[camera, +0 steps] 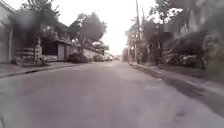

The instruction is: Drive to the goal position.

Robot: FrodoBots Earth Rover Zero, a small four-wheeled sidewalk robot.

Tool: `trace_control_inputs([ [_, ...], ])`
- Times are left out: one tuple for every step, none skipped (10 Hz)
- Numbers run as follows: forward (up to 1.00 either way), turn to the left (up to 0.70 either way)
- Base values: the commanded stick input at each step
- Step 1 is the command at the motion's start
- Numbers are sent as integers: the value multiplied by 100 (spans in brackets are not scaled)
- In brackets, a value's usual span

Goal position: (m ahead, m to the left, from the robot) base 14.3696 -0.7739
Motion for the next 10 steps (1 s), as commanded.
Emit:
trace_control_inputs([
  [100,0],
  [100,-8],
  [100,-23],
  [100,-37],
  [100,-40],
  [100,-5],
  [100,0],
  [100,0],
  [100,0],
  [100,0],
])
